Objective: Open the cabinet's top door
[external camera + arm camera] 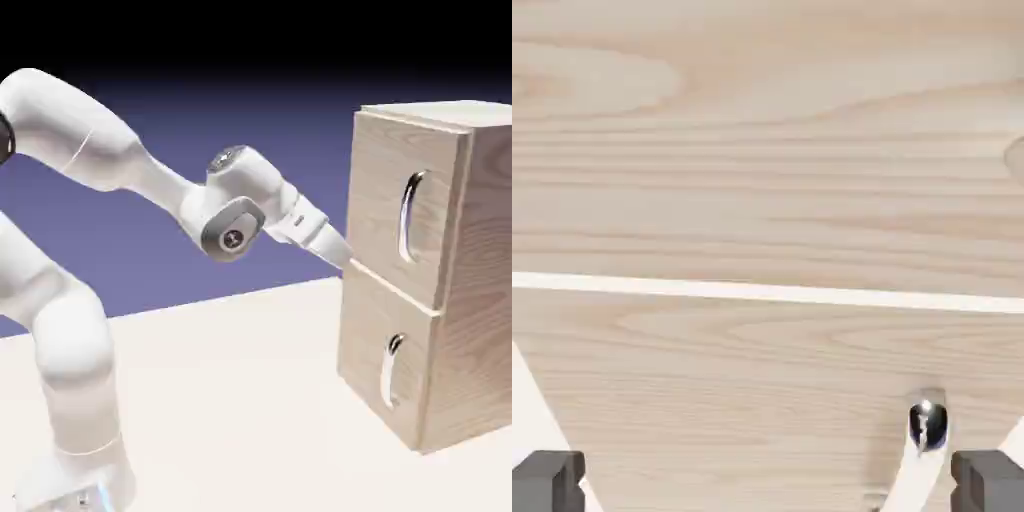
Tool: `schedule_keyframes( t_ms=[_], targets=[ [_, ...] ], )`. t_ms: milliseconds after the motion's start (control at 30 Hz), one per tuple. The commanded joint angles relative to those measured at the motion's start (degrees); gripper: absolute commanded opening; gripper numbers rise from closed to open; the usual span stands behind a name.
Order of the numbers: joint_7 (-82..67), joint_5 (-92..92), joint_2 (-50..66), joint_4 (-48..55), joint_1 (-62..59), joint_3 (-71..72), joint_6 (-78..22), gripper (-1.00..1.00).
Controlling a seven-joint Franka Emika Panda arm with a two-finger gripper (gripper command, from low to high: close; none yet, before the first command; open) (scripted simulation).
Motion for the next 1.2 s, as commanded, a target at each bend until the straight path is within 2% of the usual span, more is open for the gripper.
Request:
schedule_keyframes(
  t_ms=[0,1167],
  targets=[
    [-1.0,-2.5,-0.5,0.3,0.9,-1.0,-0.2,1.00],
    [-36.6,-89.7,-17.1,10.7,30.7,-35.9,-7.2,1.00]
  ],
)
